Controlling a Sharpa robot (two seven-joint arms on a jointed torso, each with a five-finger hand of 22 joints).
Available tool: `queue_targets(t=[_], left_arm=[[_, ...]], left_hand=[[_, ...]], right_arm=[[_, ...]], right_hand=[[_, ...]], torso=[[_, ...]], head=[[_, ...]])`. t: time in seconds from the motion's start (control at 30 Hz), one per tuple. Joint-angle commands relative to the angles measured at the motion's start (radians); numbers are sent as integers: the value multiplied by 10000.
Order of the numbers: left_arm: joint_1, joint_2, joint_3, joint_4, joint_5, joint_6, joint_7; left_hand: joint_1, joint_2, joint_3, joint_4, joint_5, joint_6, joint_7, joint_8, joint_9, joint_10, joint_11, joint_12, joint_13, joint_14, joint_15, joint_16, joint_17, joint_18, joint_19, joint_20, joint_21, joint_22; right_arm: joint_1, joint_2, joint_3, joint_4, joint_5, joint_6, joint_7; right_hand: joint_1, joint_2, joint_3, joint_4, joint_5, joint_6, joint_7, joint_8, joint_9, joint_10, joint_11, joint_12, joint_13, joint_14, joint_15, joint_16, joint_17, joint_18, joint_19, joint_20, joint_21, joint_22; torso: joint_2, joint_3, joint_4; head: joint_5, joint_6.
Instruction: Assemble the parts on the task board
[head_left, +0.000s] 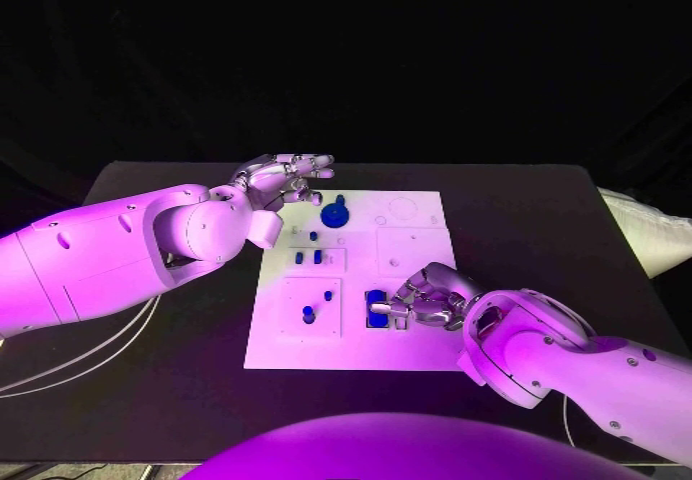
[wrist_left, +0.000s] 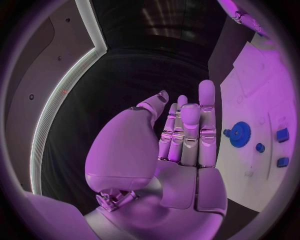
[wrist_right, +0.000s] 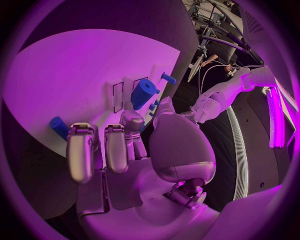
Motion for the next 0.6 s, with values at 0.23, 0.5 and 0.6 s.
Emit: queue_targets(t=[0.23, 0.5, 0.6], left_arm=[[2, 16, 7, 6, -34, 182, 40], [2, 22, 6, 1, -34, 190, 36], [2, 21, 6, 0, -34, 187, 34]], left_hand=[[26, 85, -45, -3, 33, -47, -15, 49, 9, -50, -14, 60, 9, -69, 30, 19, -11, 186, -56, 16, -54, -10], [26, 85, -45, -3, 33, -47, -15, 49, 9, -50, -14, 60, 9, -69, 30, 19, -11, 186, -56, 16, -54, -10], [26, 85, -45, -3, 33, -47, -15, 49, 9, -50, -14, 60, 9, -69, 30, 19, -11, 186, -56, 16, -54, -10]], right_arm=[[-6, 12, -4, 77, -844, 33, 53], [-10, 93, -20, 56, -2234, 316, 18], [-14, 144, -31, -1, -2471, 295, -6]], right_hand=[[1379, 142, 541, -488, 564, -32, -54, 112, 195, 13, -32, -34, 45, 541, -9, -23, 64, -186, 69, 6, 28, 312], [2862, 218, 760, -1382, 321, 150, -130, 404, 426, 106, -119, -23, 109, 543, -80, -26, 86, -207, 108, -55, 71, 415], [3021, 323, 826, -1499, 214, 169, -148, 472, 477, 140, -138, -30, 104, 544, -95, -26, 92, -209, 109, -70, 72, 421]], torso=[[7, 3, -6], [5, 4, 3], [9, 6, 2]], head=[[-7, -3], [-26, -6], [-23, -6]])
